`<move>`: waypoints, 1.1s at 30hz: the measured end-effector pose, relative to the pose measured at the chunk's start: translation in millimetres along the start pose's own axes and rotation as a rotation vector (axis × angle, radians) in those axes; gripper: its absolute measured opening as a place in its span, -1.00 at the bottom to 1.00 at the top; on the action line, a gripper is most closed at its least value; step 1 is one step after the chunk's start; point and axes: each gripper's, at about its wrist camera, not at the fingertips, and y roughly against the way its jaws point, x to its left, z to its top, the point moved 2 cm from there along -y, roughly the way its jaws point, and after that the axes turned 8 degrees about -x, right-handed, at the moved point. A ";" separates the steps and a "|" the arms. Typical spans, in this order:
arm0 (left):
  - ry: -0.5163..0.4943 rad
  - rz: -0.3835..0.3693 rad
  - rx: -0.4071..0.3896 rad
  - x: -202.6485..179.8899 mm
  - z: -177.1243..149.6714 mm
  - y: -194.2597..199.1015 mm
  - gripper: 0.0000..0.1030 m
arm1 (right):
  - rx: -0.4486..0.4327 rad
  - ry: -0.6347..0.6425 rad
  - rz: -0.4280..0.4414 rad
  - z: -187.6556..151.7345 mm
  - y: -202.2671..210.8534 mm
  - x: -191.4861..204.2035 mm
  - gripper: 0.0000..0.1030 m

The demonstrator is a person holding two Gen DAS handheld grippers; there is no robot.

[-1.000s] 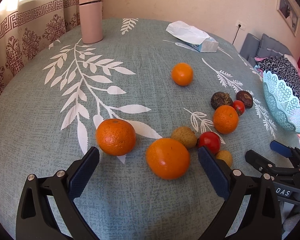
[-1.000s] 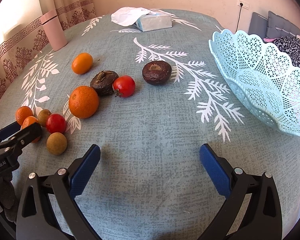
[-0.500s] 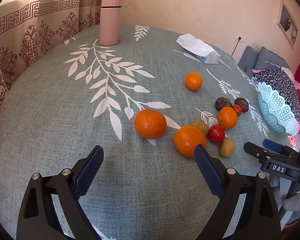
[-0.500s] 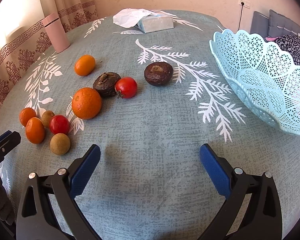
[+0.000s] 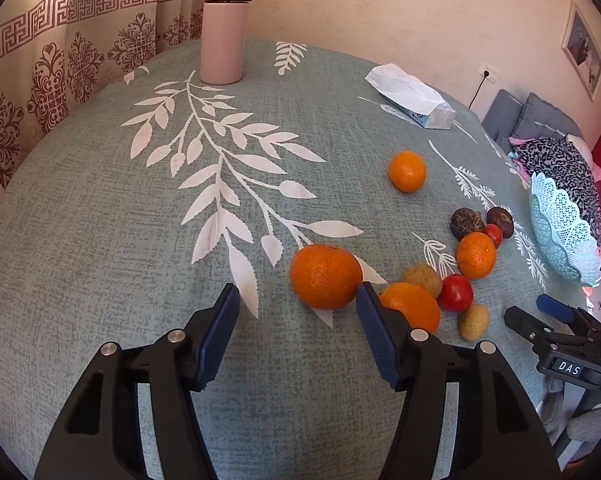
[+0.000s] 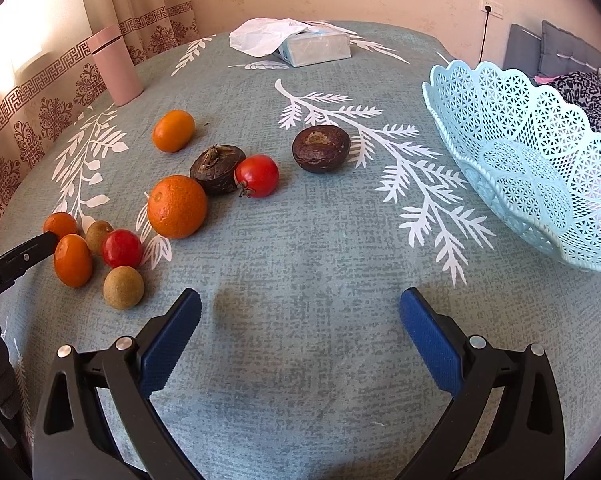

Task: Organize fruits
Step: 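Grasp the large orange with the left tool while the right tool grasps a small brown fruit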

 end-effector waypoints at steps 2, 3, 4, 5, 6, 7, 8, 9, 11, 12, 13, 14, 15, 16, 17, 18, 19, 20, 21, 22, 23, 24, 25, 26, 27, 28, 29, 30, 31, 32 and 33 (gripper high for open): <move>-0.012 -0.001 -0.007 -3.3 3.8 -3.6 0.18 | -0.010 0.007 0.028 0.3 2.5 2.3 0.96; -0.016 -0.005 -0.009 -4.6 5.6 -5.7 0.18 | -0.017 0.014 0.045 0.4 4.5 4.1 0.96; -0.018 -0.014 -0.008 -5.9 6.6 -8.1 0.16 | -0.030 0.023 0.060 1.0 7.6 6.4 0.96; -0.018 -0.034 -0.006 -7.2 6.5 -10.3 0.08 | -0.048 0.033 0.073 1.4 11.5 8.8 0.96; -0.017 -0.052 -0.001 -8.2 6.2 -12.3 0.01 | -0.063 0.045 0.088 1.7 15.3 11.7 0.96; -0.017 -0.067 0.001 -9.1 5.2 -13.0 -0.03 | -0.076 0.059 0.106 1.3 19.2 15.4 0.96; -0.020 -0.074 -0.003 -9.8 4.3 -12.3 -0.09 | -0.084 0.071 0.125 1.9 21.5 19.8 0.96; -0.023 -0.081 -0.010 -10.4 4.1 -10.9 -0.19 | -0.087 0.081 0.146 1.8 23.8 24.1 0.96; -0.024 -0.092 -0.022 -11.2 3.8 -8.4 -0.27 | -0.086 0.100 0.186 1.9 27.7 34.2 0.94; -0.023 -0.094 -0.023 -11.1 3.4 -8.2 -0.27 | -0.084 0.104 0.202 1.9 28.7 38.9 0.93; -0.020 -0.096 -0.024 -10.8 3.3 -8.1 -0.27 | -0.078 0.110 0.217 2.3 28.6 43.6 0.88; -0.015 -0.100 -0.026 -10.2 3.2 -7.7 -0.27 | -0.069 0.116 0.234 2.7 27.9 48.7 0.82; -0.010 -0.102 -0.027 -9.6 3.3 -7.5 -0.27 | -0.057 0.123 0.253 3.0 26.4 53.5 0.68; -0.006 -0.102 -0.027 -8.9 3.5 -7.7 -0.27 | -0.042 0.130 0.270 3.4 23.9 58.0 0.53; -0.002 -0.103 -0.027 -8.2 3.4 -7.5 -0.27 | -0.029 0.138 0.284 3.1 21.3 62.6 0.48; 0.000 -0.105 -0.027 -7.9 3.3 -7.4 -0.27 | -0.017 0.146 0.293 3.1 18.3 67.1 0.42; 0.000 -0.105 -0.027 -8.0 3.3 -7.6 -0.27 | -0.008 0.155 0.300 3.4 15.2 71.8 0.33; 0.000 -0.105 -0.026 -8.3 3.1 -7.5 -0.27 | 0.000 0.165 0.305 3.3 12.8 75.9 0.28; 0.001 -0.105 -0.026 -8.4 3.2 -7.7 -0.26 | 0.008 0.175 0.311 3.6 10.2 80.4 0.18; 0.004 -0.104 -0.024 -7.7 3.2 -8.1 -0.25 | 0.018 0.184 0.314 3.5 7.6 83.6 0.05; 0.008 -0.106 -0.022 -7.1 3.4 -8.6 -0.24 | 0.026 0.195 0.314 3.2 4.7 87.6 -0.02; 0.013 -0.106 -0.018 -6.2 3.5 -9.3 -0.20 | 0.033 0.204 0.309 2.8 2.1 91.3 -0.15; 0.017 -0.104 -0.014 -5.5 3.7 -10.4 -0.18 | 0.041 0.207 0.303 1.8 -0.6 93.2 -0.24; 0.023 -0.094 -0.010 -4.4 4.0 -11.5 -0.06 | 0.045 0.208 0.299 1.6 -2.5 93.6 -0.26; 0.032 -0.090 -0.003 -3.0 4.1 -13.0 0.02 | 0.044 0.204 0.299 1.4 -2.3 92.2 -0.30; 0.042 -0.093 0.005 -1.7 4.4 -14.5 0.04 | 0.042 0.199 0.299 1.8 -1.8 91.3 -0.37; 0.050 -0.098 0.011 -1.0 4.7 -15.3 0.05 | 0.043 0.192 0.299 1.9 -1.6 90.1 -0.41; 0.054 -0.099 0.013 -0.8 5.2 -15.7 0.05 | 0.045 0.183 0.302 2.1 -1.5 88.1 -0.44; 0.054 -0.099 0.016 -1.2 5.5 -16.0 0.05 | 0.046 0.174 0.304 2.5 -1.1 86.3 -0.44; 0.053 -0.098 0.020 -2.0 5.7 -16.6 0.05 | 0.045 0.169 0.305 2.5 0.1 85.0 -0.44; 0.050 -0.097 0.023 -2.9 6.1 -17.2 0.05 | 0.042 0.166 0.307 2.5 1.5 84.1 -0.44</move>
